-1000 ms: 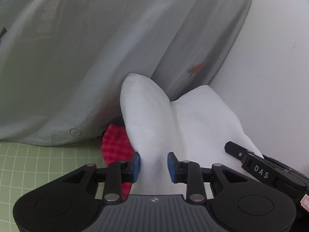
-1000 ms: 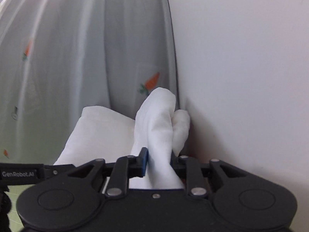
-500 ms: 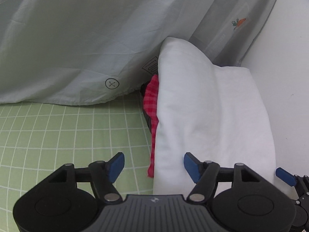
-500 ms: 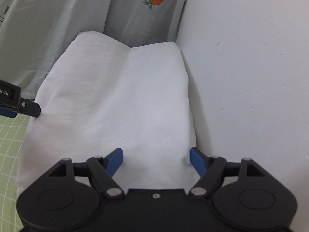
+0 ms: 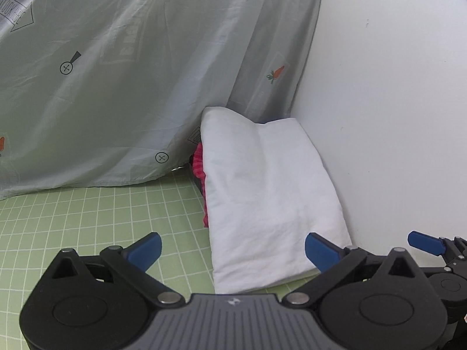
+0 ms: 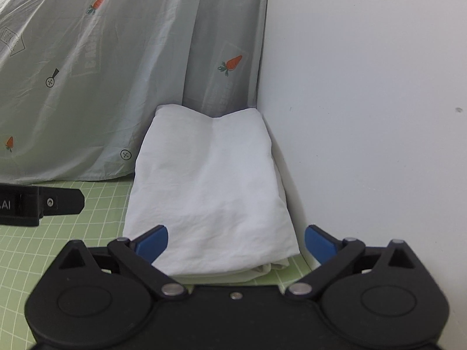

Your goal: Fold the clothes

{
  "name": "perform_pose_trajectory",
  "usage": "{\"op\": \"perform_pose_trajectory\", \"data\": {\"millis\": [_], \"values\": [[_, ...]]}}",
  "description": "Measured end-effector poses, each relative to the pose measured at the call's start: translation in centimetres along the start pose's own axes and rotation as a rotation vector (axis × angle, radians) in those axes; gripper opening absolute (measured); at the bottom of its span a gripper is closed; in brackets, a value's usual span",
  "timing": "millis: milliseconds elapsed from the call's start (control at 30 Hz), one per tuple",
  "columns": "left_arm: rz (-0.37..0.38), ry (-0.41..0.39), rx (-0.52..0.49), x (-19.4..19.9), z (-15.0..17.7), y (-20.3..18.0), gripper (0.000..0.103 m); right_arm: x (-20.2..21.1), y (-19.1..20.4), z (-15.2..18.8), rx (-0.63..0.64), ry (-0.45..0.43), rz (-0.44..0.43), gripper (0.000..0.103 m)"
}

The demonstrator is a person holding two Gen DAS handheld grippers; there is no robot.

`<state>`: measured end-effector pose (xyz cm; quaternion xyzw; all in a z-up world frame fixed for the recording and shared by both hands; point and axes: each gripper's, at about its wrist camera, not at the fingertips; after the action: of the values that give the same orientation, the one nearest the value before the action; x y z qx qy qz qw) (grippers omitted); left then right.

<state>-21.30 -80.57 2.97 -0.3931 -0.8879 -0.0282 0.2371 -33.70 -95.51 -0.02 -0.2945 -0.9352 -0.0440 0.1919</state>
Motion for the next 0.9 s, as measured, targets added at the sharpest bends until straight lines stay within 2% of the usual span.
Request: {"op": "perform_pose_trajectory", "data": {"millis": [333,567,900], "values": [[0.008,0.064,-0.033,4.5,4.0,-1.4,0.103,6.7,-1.1,3.7,-0.001,0.044,0.076,0.101],[0.025,0.074,-0.049,6.6,5.3,-1.6,0.103,8.4,-2.7,4.7,-0.085,0.057,0.109,0.101],[0.035,0.064,-0.05,8.2,5.7,-1.6,0.103,10.0,-2.7,5.1,-0.102,0.034,0.107,0.101]]}}
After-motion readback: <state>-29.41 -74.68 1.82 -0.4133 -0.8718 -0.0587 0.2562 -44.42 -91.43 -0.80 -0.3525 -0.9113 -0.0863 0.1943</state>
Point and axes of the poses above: each gripper's, at about its wrist camera, not at the fingertips, and x roughly against the way its jaws point, y to its left, z to its underside, and after that the axes turned 8 degrees about -y, right-handed
